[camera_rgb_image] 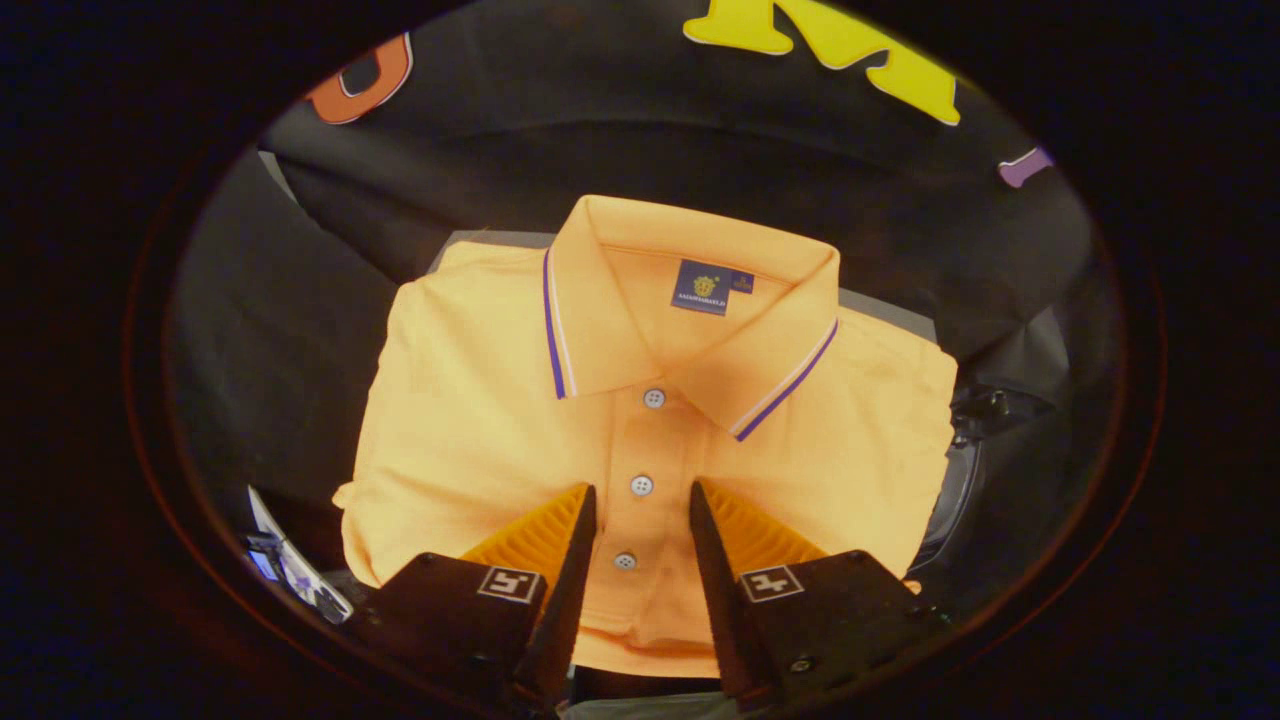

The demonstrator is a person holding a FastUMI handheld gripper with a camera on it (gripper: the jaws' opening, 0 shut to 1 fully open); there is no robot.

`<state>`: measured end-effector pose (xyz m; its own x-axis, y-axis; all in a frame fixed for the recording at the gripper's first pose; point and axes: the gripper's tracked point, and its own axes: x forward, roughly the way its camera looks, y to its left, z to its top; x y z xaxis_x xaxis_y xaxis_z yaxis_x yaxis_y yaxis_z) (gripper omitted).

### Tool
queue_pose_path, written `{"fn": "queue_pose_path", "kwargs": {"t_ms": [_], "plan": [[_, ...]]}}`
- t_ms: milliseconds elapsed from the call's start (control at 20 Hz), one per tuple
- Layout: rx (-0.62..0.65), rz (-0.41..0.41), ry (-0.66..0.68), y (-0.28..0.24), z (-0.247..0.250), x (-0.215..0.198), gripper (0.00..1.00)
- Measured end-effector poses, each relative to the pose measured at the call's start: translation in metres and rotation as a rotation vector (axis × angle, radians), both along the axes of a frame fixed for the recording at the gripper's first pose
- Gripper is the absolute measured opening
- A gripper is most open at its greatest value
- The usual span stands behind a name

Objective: Put the clothes into the washing machine and then close the washing machine lid.

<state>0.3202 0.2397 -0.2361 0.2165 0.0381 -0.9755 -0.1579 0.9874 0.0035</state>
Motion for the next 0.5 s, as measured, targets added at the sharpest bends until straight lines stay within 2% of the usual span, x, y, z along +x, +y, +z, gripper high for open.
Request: {"fn": "queue_pose_path", "kwargs": {"t_ms": [100, 250, 350, 500], "plan": [[0.011, 0.010, -0.013, -0.009, 0.002, 0.003, 0.43], [0.111, 0.022, -0.003, -0.014, 0.000, 0.003, 0.14], [0.173, 0.002, 0.024, -0.015, 0.004, 0.004, 0.11], [0.150, 0.012, 0.015, -0.020, 0.006, 0.005, 0.11]]}}
